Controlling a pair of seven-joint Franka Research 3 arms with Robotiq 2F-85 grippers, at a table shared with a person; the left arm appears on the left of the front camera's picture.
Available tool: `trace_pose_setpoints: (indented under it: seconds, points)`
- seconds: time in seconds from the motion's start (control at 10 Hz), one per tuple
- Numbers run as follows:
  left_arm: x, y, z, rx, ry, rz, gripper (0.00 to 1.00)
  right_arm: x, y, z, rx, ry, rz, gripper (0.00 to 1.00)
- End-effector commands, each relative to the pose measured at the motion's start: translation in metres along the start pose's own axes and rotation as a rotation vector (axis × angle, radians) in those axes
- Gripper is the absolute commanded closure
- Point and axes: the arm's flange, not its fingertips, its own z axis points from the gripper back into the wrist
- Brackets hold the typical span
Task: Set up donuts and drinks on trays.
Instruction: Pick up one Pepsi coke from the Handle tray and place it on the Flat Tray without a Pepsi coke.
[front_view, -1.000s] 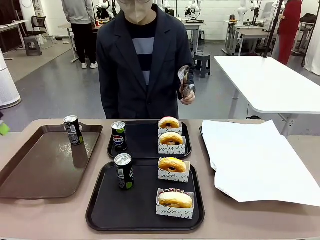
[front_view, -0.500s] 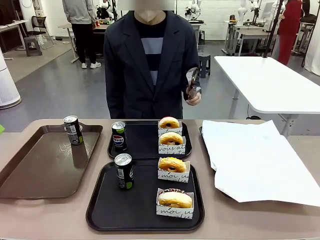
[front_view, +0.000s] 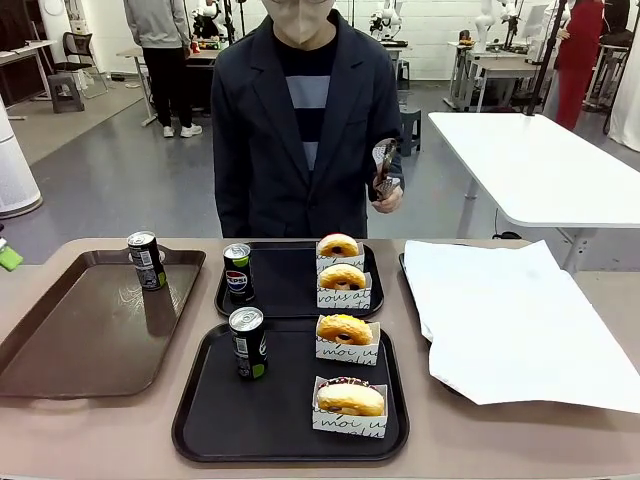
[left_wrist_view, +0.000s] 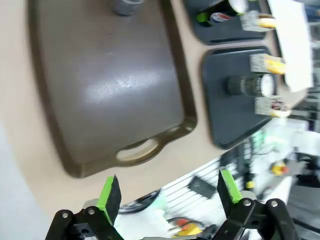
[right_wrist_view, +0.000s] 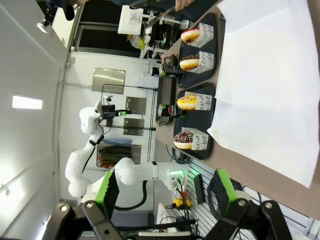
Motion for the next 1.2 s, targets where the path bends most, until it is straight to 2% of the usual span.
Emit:
trace_pose_setpoints:
  seconds: [0.0,0.1,0.2,0.3,0.4,0.6,1.1]
  points:
    - [0.035,0.047,0.013,-0.511,0.097,0.049,0.00,0.002,0.001,0.000,0.024,-0.011,0.021,0.00]
    - [0.046,0.077,0.016,-0.696,0.122,0.102,0.00,0.002,0.001,0.000,0.024,-0.011,0.021,0.00]
    - [0.044,0.103,0.016,-0.830,0.108,0.114,0.00,0.002,0.001,0.000,0.024,-0.011,0.021,0.00]
    - [0.039,0.120,0.019,-0.924,0.081,0.073,0.00,0.002,0.001,0.000,0.024,-0.011,0.021,0.00]
    - [0.034,0.128,0.020,-0.916,0.078,0.040,0.00,0.002,0.001,0.000,0.024,-0.011,0.021,0.00]
    - [0.019,0.148,0.015,-0.869,0.005,0.059,0.00,0.002,0.001,0.000,0.024,-0.011,0.021,0.00]
    - [0.001,0.179,0.034,-0.799,-0.032,0.079,0.00,0.002,0.001,0.000,0.024,-0.011,0.021,0.00]
